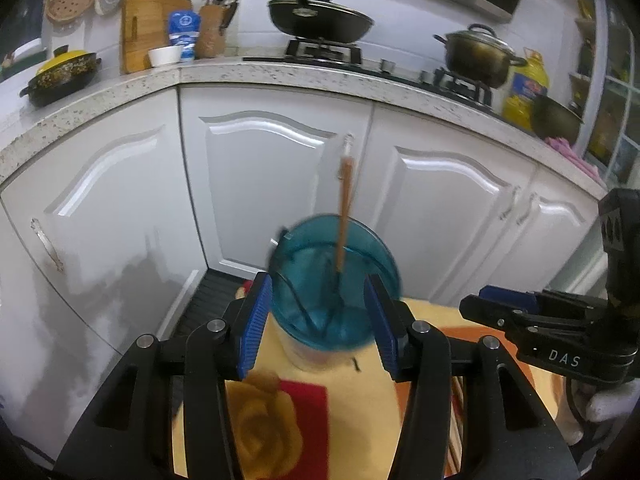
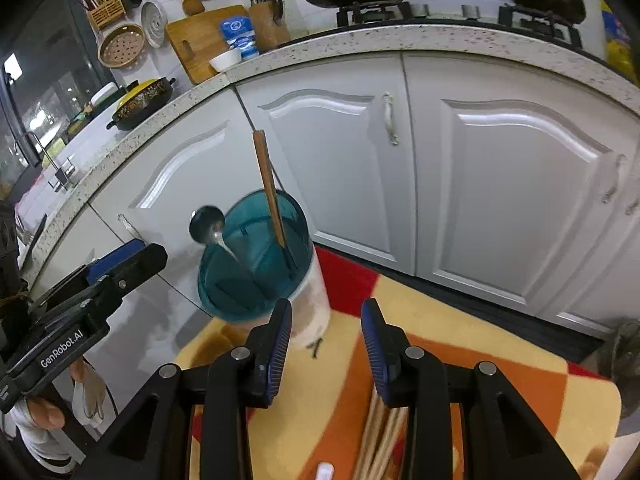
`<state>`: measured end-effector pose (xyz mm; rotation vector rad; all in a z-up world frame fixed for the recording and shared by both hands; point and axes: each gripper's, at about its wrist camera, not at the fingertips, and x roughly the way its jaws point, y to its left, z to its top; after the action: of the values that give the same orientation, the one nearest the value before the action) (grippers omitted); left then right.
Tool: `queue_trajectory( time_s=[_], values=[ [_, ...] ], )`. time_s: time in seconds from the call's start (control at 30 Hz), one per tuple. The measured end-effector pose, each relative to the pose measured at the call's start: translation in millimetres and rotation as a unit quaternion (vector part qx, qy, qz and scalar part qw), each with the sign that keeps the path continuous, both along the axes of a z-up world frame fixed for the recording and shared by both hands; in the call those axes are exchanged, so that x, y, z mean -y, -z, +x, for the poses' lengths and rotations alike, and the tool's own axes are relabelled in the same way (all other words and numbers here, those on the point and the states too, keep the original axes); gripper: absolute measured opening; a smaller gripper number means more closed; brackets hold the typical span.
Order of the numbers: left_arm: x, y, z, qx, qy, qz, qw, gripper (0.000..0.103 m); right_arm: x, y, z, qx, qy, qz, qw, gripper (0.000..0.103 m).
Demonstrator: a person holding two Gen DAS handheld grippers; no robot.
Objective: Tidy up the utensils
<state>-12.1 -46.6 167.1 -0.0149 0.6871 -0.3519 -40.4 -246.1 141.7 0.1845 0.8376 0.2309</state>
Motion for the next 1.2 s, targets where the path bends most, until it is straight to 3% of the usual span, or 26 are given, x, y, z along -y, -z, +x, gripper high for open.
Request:
queue_trajectory(
  time_s=[0.67, 1.2],
  values=[
    [40.8, 26.8, -63.8, -0.035, 0.047, 0.013, 0.9982, 0.047, 43.6, 23.8, -101.1, -0.024, 0.057, -0.031, 0.998, 0.042],
    [39.6, 62.5, -76.7, -0.097, 0.078, -0.004, 0.9922, 0.047, 66.4, 76.8, -111.6, -0.083, 0.080, -0.030, 0.993, 0.047]
  ],
)
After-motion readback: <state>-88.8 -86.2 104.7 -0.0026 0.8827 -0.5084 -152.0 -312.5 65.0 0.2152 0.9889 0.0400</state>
